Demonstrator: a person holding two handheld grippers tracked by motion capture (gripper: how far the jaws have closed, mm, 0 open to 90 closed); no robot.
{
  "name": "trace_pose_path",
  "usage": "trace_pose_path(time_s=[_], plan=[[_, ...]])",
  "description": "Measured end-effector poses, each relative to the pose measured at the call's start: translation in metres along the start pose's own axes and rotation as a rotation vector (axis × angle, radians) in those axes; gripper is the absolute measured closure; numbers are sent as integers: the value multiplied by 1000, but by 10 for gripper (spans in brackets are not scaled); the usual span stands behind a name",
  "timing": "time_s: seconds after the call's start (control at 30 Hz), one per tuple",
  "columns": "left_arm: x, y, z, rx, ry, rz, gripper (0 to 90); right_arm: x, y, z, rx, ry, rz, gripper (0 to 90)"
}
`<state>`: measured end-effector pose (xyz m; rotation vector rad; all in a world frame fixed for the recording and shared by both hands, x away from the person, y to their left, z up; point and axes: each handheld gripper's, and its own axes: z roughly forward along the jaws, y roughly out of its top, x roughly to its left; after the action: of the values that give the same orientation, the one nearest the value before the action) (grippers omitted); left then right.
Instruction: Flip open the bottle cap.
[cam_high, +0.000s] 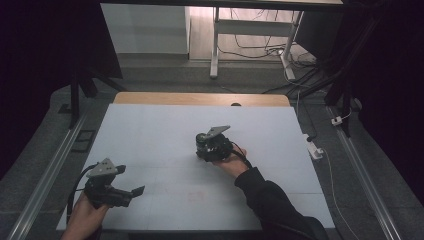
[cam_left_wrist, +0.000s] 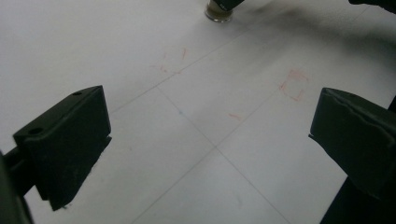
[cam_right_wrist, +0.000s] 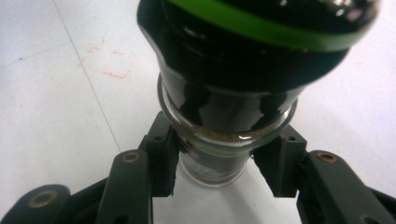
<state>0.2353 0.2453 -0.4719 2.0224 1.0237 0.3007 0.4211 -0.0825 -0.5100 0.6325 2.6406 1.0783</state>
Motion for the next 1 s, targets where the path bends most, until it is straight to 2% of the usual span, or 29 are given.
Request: trace_pose_path(time_s=[0.2, 0.43, 0.7, 0.87, 1.0], plan=[[1, 12, 10, -7, -9, 10, 0, 0, 0, 0, 0, 2, 0, 526], [2, 26, 25, 13, -6, 40, 0, 0, 0, 0, -2, 3, 1, 526], [3, 43, 40, 15, -20, 31, 0, 0, 0, 0, -1, 3, 1, 526], [2, 55, 53, 18, -42, 26, 0, 0, 0, 0, -2, 4, 0, 526], [5, 63, 61, 12, -64, 41, 0, -1, 0, 0, -2, 5, -1, 526]])
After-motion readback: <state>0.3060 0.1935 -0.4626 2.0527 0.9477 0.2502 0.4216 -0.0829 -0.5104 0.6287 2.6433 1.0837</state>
